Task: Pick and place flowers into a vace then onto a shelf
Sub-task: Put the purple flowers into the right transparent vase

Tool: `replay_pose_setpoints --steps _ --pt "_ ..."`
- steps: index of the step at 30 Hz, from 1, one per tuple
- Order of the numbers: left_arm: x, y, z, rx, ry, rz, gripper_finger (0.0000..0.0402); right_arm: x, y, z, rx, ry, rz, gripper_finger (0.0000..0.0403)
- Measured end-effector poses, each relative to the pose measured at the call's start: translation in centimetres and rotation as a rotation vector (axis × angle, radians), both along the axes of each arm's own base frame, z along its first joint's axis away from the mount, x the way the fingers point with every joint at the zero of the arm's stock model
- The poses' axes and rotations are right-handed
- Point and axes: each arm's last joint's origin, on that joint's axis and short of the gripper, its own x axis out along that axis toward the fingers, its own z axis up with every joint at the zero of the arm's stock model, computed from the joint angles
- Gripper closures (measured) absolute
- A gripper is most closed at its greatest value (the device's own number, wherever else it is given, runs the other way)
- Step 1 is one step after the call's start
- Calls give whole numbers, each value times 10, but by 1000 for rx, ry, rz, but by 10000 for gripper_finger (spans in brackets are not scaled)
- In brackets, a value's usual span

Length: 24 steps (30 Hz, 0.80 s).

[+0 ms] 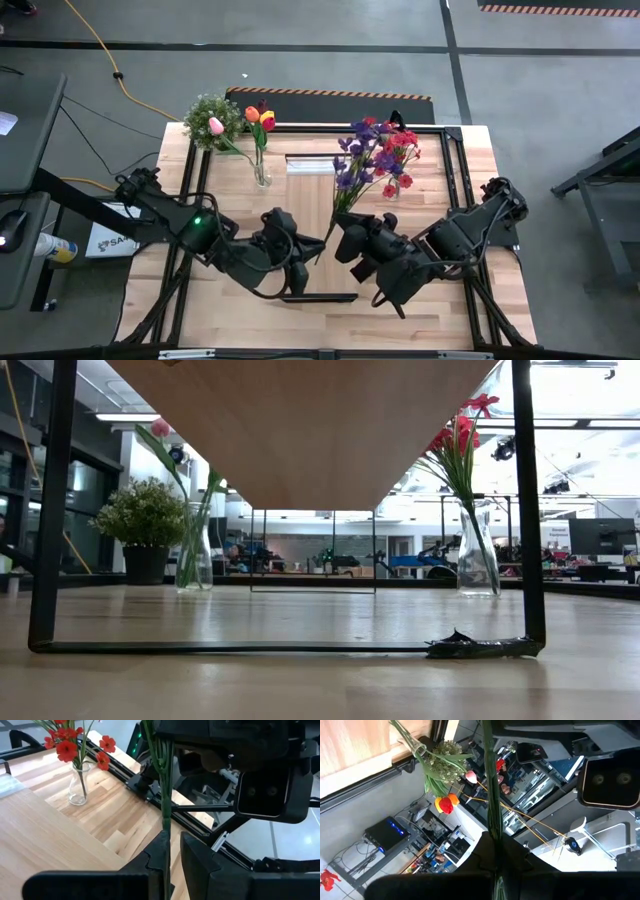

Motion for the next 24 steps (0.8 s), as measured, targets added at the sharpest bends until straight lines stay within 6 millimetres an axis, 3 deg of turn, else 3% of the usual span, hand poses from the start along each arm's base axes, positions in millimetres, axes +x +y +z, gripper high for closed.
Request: replay_pose_setpoints --steps 24 --pt "5 0 -5 24 2 43 316 0 0 0 6 5 12 403"
